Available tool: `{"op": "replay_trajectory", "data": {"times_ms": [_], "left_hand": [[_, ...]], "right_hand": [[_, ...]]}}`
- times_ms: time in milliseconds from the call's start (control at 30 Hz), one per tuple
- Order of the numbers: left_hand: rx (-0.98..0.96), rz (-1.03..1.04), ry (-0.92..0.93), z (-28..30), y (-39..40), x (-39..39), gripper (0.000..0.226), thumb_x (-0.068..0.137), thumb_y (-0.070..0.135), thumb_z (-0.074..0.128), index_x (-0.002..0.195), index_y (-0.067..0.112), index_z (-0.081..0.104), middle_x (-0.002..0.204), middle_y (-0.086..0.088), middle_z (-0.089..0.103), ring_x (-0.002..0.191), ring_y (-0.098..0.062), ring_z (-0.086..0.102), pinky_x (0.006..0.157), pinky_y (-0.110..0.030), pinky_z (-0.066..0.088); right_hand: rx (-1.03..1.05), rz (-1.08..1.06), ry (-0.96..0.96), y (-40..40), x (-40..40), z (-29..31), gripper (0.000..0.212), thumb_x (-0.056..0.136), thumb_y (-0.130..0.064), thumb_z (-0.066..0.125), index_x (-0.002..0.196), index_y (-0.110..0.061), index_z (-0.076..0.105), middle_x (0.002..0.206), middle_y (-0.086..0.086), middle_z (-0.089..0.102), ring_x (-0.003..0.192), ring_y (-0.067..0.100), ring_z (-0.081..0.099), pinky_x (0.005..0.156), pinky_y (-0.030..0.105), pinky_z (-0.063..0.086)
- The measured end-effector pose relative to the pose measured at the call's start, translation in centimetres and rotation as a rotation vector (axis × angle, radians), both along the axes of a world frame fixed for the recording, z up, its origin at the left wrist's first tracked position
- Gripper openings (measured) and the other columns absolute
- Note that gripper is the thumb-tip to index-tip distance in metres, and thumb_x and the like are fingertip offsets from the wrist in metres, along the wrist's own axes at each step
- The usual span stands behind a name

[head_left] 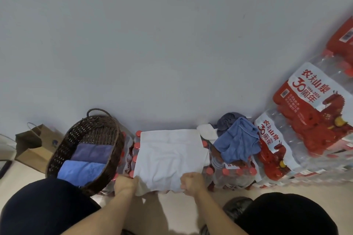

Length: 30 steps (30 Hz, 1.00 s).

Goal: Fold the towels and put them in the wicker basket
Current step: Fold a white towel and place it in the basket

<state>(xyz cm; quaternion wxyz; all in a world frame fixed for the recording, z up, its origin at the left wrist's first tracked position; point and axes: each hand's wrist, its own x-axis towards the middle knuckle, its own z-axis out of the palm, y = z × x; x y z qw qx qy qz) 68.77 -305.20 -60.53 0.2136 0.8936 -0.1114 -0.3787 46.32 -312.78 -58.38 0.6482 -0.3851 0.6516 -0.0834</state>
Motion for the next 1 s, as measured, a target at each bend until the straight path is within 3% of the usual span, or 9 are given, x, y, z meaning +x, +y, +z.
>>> {"op": "replay_trajectory", "data": {"times_ms": [167,267,367,467,600,700,800,900,1000], "left_hand": [[0.061,0.024,0.047,2.0,-1.0,-0.2,0.025,0.081,0.015,0.07,0.097,-0.003,0.065,0.09,-0.02,0.069,0.084,-0.034,0.067,0.082,-0.041,0.057],[-0.036,-0.064,0.221,4.2,-1.5,-1.2,0.016,0.08,0.01,0.065,0.087,-0.005,0.065,0.065,-0.016,0.064,0.055,-0.027,0.059,0.057,-0.033,0.052],[-0.224,-0.111,0.283,7.3,-1.9,-1.7,0.019,0.087,0.015,0.065,0.085,-0.003,0.069,0.077,-0.02,0.072,0.067,-0.032,0.066,0.065,-0.04,0.057],[-0.484,0.01,0.484,10.4,-2.5,-1.9,0.018,0.094,0.014,0.062,0.088,-0.003,0.066,0.092,-0.025,0.073,0.075,-0.033,0.067,0.072,-0.043,0.056],[-0.712,0.164,0.691,14.1,-3.1,-2.2,0.033,0.093,0.002,0.062,0.123,-0.004,0.05,0.104,-0.03,0.069,0.096,-0.042,0.069,0.083,-0.047,0.059],[-0.7,-0.048,0.39,17.0,-3.1,-2.8,0.041,0.09,0.014,0.069,0.125,0.016,0.049,0.106,-0.019,0.067,0.088,-0.028,0.07,0.086,-0.044,0.058],[-0.716,-0.485,-0.022,20.0,-2.8,-3.1,0.039,0.083,0.042,0.073,0.117,0.037,0.057,0.12,0.009,0.056,0.103,-0.001,0.058,0.086,-0.022,0.05],[-0.864,-0.756,-0.102,22.6,-2.9,-3.3,0.041,0.082,0.046,0.072,0.12,0.041,0.057,0.117,0.026,0.06,0.109,0.007,0.055,0.089,-0.013,0.044],[-0.927,-0.82,-0.103,24.3,-4.2,-2.8,0.024,0.085,0.04,0.072,0.107,0.032,0.065,0.098,0.015,0.071,0.09,-0.004,0.066,0.076,-0.019,0.051]], "right_hand": [[-0.194,0.074,0.007,0.7,1.9,1.2,0.014,0.079,-0.006,0.069,0.081,-0.019,0.063,0.078,0.002,0.064,0.068,0.017,0.059,0.058,0.026,0.045],[-0.169,0.288,-0.114,1.7,3.1,2.6,0.035,0.074,-0.015,0.081,0.101,-0.02,0.06,0.096,0.0,0.062,0.087,0.013,0.062,0.068,0.019,0.05],[-0.243,0.454,-0.094,2.3,3.9,4.5,0.057,0.069,-0.033,0.083,0.117,-0.024,0.054,0.113,-0.004,0.06,0.098,0.008,0.063,0.072,0.017,0.053],[-0.373,0.376,-0.145,1.6,3.9,6.5,0.04,0.079,-0.032,0.079,0.111,-0.018,0.059,0.105,-0.003,0.07,0.092,0.011,0.069,0.077,0.021,0.056],[-0.509,0.196,-0.296,-0.4,3.8,9.8,0.021,0.085,-0.022,0.076,0.1,-0.01,0.065,0.093,0.006,0.076,0.086,0.021,0.072,0.077,0.031,0.058],[-0.598,0.119,-0.385,-1.8,3.4,12.9,0.016,0.087,-0.022,0.075,0.097,-0.013,0.067,0.09,0.003,0.077,0.082,0.019,0.074,0.073,0.031,0.059],[-0.652,0.161,-0.413,-3.0,2.9,16.4,0.018,0.088,-0.03,0.073,0.099,-0.016,0.07,0.095,0.0,0.077,0.088,0.016,0.074,0.078,0.031,0.059],[-0.66,0.3,-0.402,-3.7,2.5,19.8,0.023,0.094,-0.036,0.064,0.098,-0.016,0.074,0.095,0.007,0.076,0.088,0.017,0.073,0.079,0.033,0.057],[-0.663,0.406,-0.374,-4.3,2.1,22.6,0.031,0.096,-0.041,0.06,0.098,-0.013,0.075,0.097,0.017,0.074,0.088,0.021,0.07,0.081,0.036,0.054]]}}
